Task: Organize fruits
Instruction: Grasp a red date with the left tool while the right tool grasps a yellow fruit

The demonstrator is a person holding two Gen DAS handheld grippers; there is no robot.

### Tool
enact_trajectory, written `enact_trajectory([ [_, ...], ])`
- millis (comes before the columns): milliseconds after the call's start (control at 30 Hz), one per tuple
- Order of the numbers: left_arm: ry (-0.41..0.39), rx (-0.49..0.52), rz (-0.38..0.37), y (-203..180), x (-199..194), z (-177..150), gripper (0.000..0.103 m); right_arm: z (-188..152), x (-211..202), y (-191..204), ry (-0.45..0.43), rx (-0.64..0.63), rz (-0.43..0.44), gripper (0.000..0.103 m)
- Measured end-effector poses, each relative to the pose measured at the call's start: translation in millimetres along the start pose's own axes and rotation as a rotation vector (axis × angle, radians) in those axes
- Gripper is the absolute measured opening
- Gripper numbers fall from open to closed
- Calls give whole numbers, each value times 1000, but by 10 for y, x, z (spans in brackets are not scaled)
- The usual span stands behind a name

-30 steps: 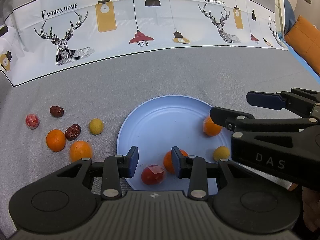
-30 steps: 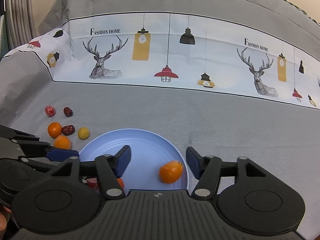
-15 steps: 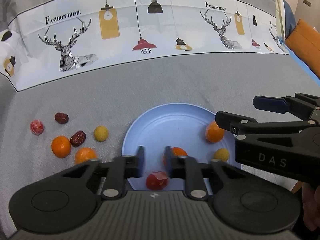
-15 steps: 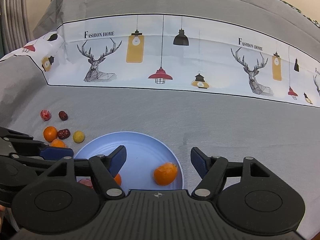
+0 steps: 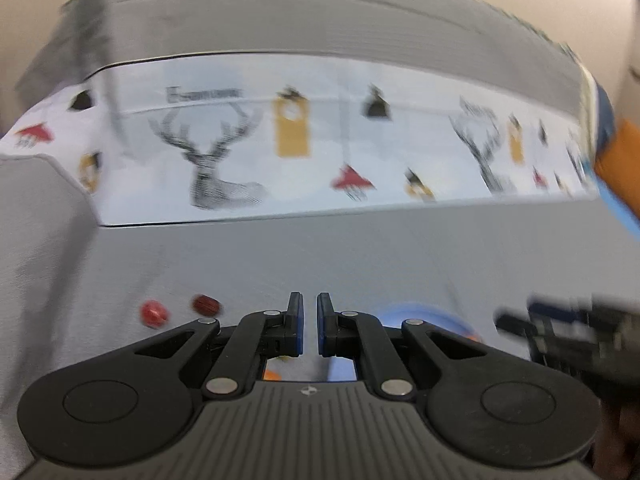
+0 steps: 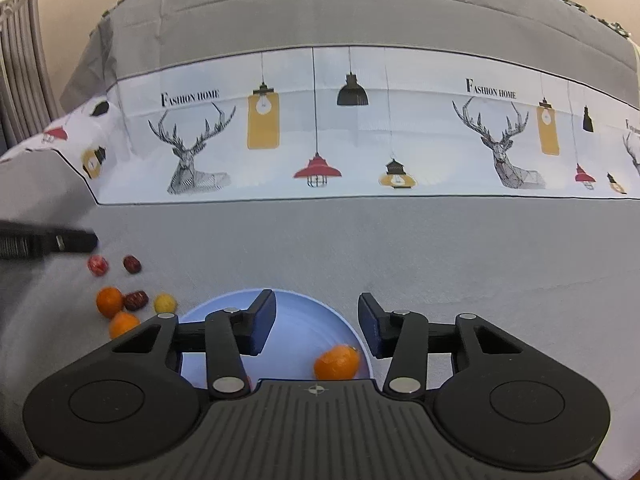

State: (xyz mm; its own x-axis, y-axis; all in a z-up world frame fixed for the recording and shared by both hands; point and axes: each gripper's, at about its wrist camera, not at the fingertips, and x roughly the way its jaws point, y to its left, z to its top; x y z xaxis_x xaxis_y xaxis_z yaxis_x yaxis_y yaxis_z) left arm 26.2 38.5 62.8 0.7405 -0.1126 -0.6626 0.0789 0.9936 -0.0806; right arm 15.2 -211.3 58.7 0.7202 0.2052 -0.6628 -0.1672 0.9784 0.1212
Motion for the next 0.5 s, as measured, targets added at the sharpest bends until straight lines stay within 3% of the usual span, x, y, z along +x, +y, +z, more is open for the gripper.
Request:
enact_trajectory([
  [167, -14, -8, 38, 156, 127, 349, 7, 37, 6, 66, -17, -17, 39, 30],
  [267, -3, -47, 36, 325, 338, 323, 7, 39, 31, 131, -8, -30, 64, 25],
  [300, 20, -63, 42, 408, 434, 233, 7, 36, 34, 159, -9, -36, 74, 25],
  [367, 167, -148, 69, 595, 649, 105, 7, 34, 39, 213, -9, -48, 91, 24],
  [433, 201, -291, 10, 782, 707, 80, 7, 29, 68, 278, -5, -64, 116, 24],
  [500, 198, -274, 35, 783, 745, 104, 7, 35, 126, 362, 6, -80, 138, 24],
])
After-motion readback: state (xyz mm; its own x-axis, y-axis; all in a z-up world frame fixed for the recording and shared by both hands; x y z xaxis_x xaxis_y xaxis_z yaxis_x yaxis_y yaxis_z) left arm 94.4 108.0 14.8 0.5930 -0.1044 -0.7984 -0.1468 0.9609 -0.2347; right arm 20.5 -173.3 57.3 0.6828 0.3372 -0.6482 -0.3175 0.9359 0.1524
